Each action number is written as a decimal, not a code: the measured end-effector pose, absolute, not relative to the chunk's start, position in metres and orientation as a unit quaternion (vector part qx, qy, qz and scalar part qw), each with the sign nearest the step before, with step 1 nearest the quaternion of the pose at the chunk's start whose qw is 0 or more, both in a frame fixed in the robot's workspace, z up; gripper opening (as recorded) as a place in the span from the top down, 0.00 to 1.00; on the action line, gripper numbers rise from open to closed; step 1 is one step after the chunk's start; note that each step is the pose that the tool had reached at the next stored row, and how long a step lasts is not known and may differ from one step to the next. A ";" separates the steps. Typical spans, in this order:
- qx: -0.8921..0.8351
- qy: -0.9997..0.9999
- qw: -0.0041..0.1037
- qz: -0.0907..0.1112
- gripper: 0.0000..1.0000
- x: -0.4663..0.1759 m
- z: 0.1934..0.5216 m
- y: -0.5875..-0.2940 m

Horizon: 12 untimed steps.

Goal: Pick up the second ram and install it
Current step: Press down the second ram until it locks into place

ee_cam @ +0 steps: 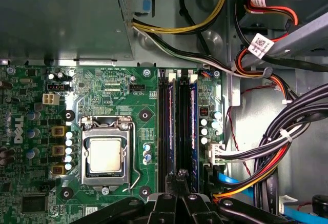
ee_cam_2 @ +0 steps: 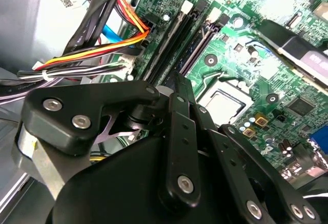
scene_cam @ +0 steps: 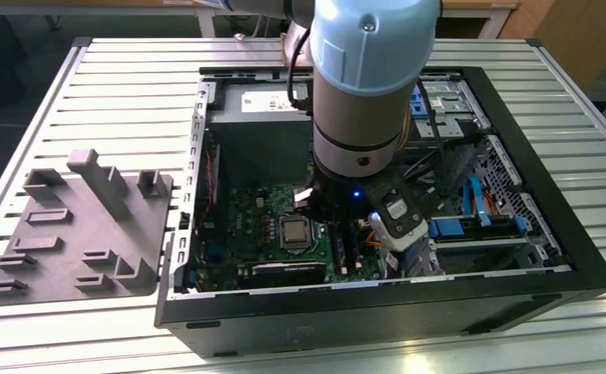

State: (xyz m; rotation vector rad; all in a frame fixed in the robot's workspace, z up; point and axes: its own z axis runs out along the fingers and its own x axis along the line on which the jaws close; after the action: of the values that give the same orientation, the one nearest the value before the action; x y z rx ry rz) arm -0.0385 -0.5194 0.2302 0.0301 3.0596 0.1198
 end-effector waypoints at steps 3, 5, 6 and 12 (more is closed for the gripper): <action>0.010 0.998 0.040 0.039 0.89 -0.039 0.230 -0.521; 0.010 0.998 0.040 0.039 0.89 -0.039 0.230 -0.522; 0.010 0.998 0.040 0.039 0.89 -0.039 0.230 -0.523; 0.010 0.998 0.040 0.039 0.89 -0.039 0.230 -0.527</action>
State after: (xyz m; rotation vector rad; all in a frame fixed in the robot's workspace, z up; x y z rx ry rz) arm -0.0386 -0.5269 0.2298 0.0300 3.0597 0.1196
